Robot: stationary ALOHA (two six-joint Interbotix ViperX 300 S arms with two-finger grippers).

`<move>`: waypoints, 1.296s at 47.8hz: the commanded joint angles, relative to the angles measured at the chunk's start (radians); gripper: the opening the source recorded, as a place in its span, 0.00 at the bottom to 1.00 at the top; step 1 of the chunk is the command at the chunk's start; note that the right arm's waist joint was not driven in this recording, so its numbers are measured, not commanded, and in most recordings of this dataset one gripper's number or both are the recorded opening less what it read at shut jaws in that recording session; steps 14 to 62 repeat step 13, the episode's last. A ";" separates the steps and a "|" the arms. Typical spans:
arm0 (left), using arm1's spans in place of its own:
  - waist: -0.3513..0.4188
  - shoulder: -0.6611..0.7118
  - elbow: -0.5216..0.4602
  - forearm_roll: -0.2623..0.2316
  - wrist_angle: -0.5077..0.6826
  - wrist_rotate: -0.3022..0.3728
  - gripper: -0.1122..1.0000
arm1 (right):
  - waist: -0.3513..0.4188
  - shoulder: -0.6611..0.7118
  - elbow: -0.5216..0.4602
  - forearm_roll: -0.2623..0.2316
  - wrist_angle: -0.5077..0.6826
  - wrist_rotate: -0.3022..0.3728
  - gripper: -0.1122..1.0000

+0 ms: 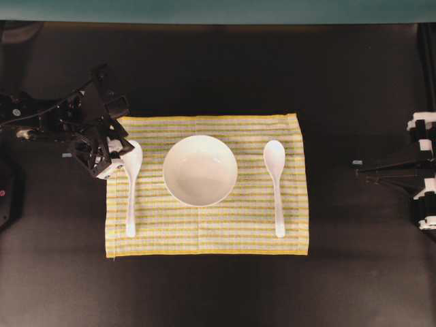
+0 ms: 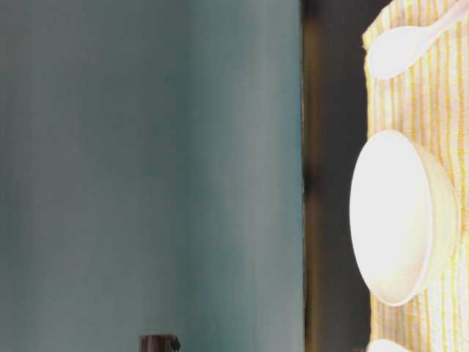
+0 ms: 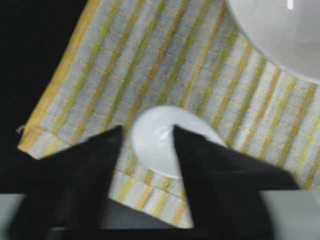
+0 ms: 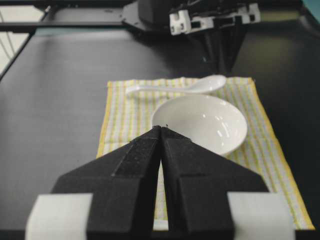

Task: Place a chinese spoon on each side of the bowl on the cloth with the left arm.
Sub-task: 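Release the spoon and raise the left gripper away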

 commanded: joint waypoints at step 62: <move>-0.048 -0.044 -0.021 0.003 -0.077 -0.005 0.86 | 0.000 0.006 -0.005 0.002 -0.009 0.005 0.10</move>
